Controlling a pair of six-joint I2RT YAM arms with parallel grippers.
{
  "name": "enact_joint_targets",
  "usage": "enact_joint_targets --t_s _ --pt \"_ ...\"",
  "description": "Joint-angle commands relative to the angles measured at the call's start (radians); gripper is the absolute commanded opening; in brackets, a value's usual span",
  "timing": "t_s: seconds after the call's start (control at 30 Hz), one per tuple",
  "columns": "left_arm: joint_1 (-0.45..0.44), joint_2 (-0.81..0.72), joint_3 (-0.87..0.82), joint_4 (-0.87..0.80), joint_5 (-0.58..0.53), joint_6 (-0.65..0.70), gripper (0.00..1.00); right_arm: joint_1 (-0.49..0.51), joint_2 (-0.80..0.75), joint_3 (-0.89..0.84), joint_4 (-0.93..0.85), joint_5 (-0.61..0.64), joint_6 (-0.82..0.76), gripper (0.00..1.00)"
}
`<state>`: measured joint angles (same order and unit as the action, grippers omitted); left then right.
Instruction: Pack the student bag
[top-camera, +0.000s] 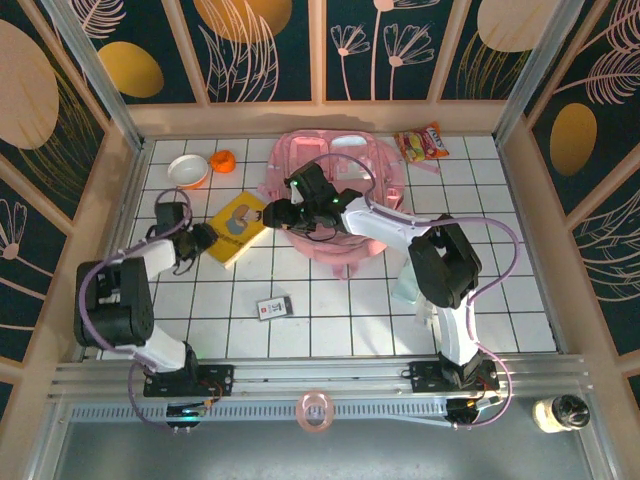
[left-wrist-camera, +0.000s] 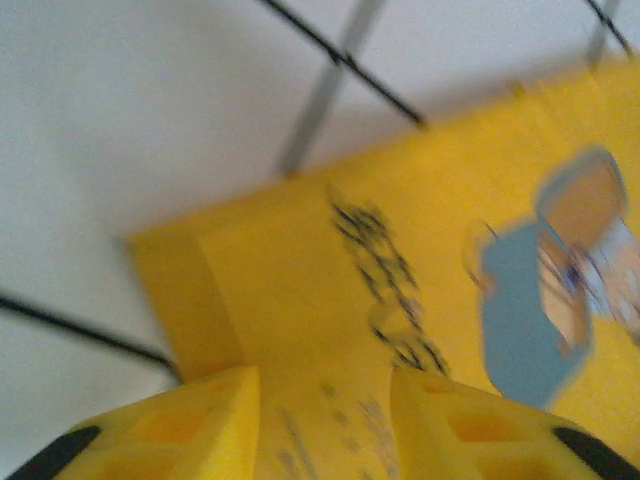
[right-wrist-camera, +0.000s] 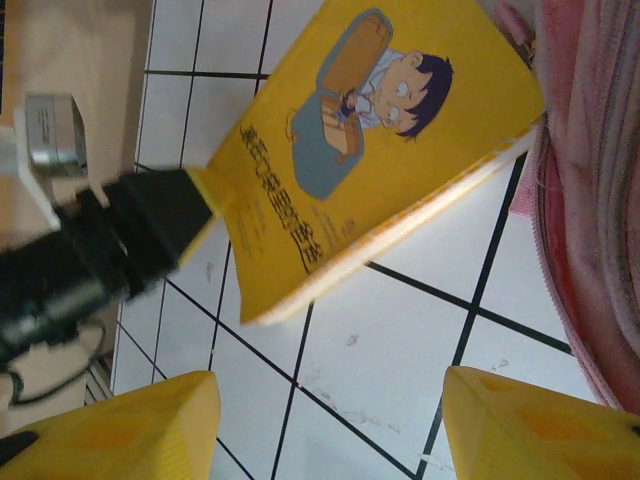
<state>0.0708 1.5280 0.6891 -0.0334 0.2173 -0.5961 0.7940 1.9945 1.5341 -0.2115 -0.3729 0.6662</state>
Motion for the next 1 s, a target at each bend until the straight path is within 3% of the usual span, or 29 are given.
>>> enact_joint_targets --t_s 0.0,0.17,0.3,0.4,0.53,0.73,0.97 --pt "-0.016 -0.113 -0.015 -0.096 0.031 -0.045 0.45 0.006 0.005 0.008 0.041 -0.013 0.041 0.60" --pt "-0.016 -0.091 0.151 -0.168 -0.035 0.097 0.60 0.011 -0.033 -0.106 0.162 -0.026 0.188 0.60" --pt "-0.016 0.125 0.349 -0.207 -0.007 0.212 0.63 0.029 -0.049 -0.213 0.326 -0.057 0.335 0.57" --pt "-0.015 0.299 0.483 -0.242 0.029 0.265 0.66 0.047 -0.023 -0.199 0.318 -0.052 0.349 0.57" --pt "-0.016 0.418 0.568 -0.246 0.001 0.294 0.65 0.060 0.027 -0.159 0.304 -0.055 0.345 0.57" --pt "-0.016 0.414 0.509 -0.240 0.022 0.301 0.63 0.062 0.084 -0.092 0.259 -0.040 0.309 0.57" --pt "-0.016 0.157 0.216 -0.152 0.110 0.204 0.56 0.059 0.136 -0.011 0.137 0.001 0.219 0.57"
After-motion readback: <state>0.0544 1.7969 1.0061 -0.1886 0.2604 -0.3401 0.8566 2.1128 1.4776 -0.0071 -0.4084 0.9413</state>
